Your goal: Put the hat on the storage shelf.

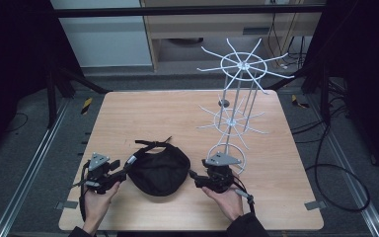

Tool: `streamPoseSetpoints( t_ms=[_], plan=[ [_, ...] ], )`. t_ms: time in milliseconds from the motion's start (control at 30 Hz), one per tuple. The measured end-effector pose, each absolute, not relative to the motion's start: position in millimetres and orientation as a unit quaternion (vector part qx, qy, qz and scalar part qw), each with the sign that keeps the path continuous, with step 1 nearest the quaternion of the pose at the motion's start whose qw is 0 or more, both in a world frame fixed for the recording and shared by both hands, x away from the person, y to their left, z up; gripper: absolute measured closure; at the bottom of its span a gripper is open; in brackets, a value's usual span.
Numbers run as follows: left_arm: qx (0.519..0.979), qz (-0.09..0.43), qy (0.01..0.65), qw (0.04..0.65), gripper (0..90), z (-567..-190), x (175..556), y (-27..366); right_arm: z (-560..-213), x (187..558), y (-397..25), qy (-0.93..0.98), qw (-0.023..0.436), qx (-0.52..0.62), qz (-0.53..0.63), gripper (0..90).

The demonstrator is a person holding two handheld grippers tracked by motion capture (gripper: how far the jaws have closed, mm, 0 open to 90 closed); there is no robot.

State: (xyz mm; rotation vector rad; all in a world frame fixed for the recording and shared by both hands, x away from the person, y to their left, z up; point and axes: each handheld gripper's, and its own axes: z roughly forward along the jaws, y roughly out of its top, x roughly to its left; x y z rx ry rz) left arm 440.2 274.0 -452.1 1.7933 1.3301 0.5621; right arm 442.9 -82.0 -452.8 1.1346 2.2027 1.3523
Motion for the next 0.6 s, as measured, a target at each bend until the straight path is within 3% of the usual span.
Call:
streamPoseSetpoints(
  t_ms=[600],
  plan=[
    [0.737, 0.202, 0.533, 0.363, 68.8, -469, 446, 271, -475, 470, -49, 0.784, 0.142, 0.414, 0.441, 38.9]
  ],
)
